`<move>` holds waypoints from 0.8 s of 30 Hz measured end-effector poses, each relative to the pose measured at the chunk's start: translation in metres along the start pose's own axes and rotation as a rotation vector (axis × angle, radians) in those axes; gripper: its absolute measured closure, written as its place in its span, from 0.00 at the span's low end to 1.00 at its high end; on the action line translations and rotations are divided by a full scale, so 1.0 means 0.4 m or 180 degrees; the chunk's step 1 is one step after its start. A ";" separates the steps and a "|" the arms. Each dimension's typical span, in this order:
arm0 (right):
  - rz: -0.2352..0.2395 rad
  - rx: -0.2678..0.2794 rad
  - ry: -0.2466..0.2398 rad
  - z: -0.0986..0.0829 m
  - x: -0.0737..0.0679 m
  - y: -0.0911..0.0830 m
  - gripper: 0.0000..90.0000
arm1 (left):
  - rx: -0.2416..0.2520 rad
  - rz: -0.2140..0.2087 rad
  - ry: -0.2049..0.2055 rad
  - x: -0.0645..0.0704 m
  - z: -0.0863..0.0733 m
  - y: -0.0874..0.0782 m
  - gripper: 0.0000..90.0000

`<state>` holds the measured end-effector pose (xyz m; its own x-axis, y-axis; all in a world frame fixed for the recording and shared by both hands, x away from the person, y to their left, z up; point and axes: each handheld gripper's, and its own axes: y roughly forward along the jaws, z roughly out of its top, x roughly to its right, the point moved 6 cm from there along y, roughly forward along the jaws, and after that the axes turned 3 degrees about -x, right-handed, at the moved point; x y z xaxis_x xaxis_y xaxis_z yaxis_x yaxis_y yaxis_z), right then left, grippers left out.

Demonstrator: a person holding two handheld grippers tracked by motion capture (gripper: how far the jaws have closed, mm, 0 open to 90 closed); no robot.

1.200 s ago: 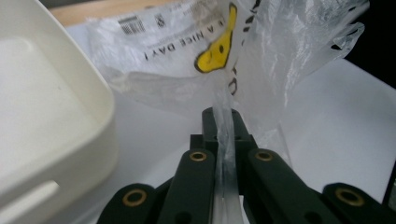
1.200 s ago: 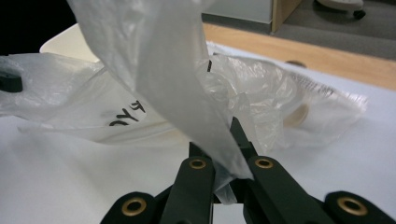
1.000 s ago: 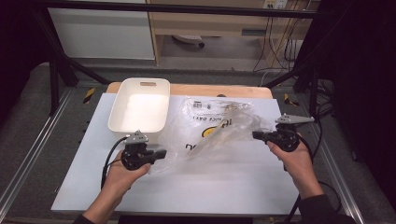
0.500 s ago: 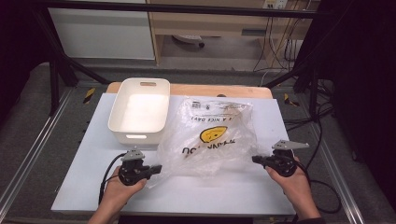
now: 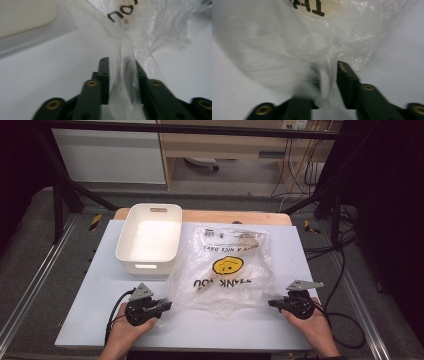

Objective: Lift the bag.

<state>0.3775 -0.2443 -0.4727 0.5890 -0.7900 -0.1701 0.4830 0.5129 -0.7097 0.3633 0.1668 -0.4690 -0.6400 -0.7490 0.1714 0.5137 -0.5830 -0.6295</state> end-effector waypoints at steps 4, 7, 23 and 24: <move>-0.0118 0.0064 0.0054 -0.007 0.008 -0.004 0.38 | 0.0187 0.0183 -0.0010 -0.010 0.008 -0.030 0.43; -0.0220 0.0145 0.0079 -0.011 0.014 -0.008 0.20 | 0.0334 0.0225 -0.0070 -0.015 0.013 -0.049 0.31; -0.0252 0.0228 -0.0115 -0.068 0.033 -0.043 0.05 | 0.0604 0.0437 -0.0191 -0.077 0.007 -0.128 0.15; -0.0262 0.0231 -0.0110 -0.073 0.037 -0.047 0.05 | 0.0618 0.0462 -0.0201 -0.082 0.006 -0.133 0.15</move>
<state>0.3580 -0.2753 -0.4819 0.5668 -0.8191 -0.0889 0.5756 0.4708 -0.6686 0.3584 0.2218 -0.4394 -0.5177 -0.8440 0.1405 0.7017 -0.5128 -0.4946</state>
